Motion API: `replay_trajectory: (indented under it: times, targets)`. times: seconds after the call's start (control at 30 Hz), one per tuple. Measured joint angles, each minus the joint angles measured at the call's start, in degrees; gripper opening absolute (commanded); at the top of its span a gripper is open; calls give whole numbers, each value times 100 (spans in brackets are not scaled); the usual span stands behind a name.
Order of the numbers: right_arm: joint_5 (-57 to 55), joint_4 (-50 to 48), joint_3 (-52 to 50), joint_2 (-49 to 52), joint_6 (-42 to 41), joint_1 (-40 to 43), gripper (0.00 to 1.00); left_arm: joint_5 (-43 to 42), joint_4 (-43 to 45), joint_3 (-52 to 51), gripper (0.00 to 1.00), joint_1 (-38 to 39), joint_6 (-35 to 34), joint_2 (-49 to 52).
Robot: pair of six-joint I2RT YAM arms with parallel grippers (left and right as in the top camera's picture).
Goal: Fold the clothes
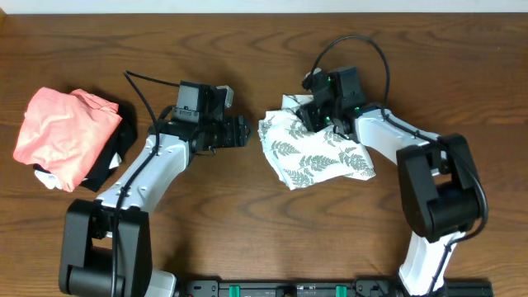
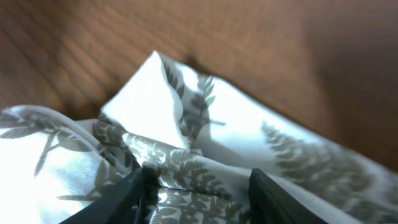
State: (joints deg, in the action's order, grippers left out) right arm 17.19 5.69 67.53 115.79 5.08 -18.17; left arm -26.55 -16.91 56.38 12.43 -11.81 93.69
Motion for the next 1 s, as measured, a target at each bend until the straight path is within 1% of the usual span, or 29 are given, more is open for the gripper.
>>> replay_trajectory:
  times: [0.1, 0.23, 0.3, 0.4, 0.5, 0.53, 0.57, 0.73, 0.83, 0.93, 0.97, 1.0]
  targets:
    - [179, 396, 46, 35, 52, -15, 53, 0, 0, 0, 68, 0, 2, 0]
    - [494, 1340, 234, 4, 466, -94, 57, -2, 0, 0, 68, 0, 0, -2]
    - [647, 1851, 278, -48, 758, -125, 56, 0, 0, 0, 68, 0, 2, -2]
    - [800, 2535, 315, -114, 1213, -136, 52, 0, 0, 0, 68, 0, 2, -2]
    - [916, 2935, 319, -142, 1556, -92, 52, 0, 0, 0, 68, 0, 0, -2]
    - [944, 2970, 319, -144, 1620, -74, 54, 0, 2, 0, 68, 0, 2, -2]
    - [977, 2983, 319, -144, 1650, -48, 58, 0, 2, 0, 68, 0, 2, -2]
    - [938, 3167, 391, -232, 1602, 55, 66, 0, 50, 0, 68, 0, 2, -2]
    - [710, 3383, 581, -487, 1497, 149, 67, 0, 90, 0, 68, 0, 2, -2]
    - [490, 3534, 973, -1150, 1340, 188, 67, 0, 214, 0, 68, 0, 2, -2]
    - [459, 3587, 1099, -1440, 1287, 188, 66, -2, 280, 0, 67, 0, 2, -2]
    - [437, 3685, 1215, -1759, 1211, 188, 61, -2, 367, 0, 67, 0, 2, -2]
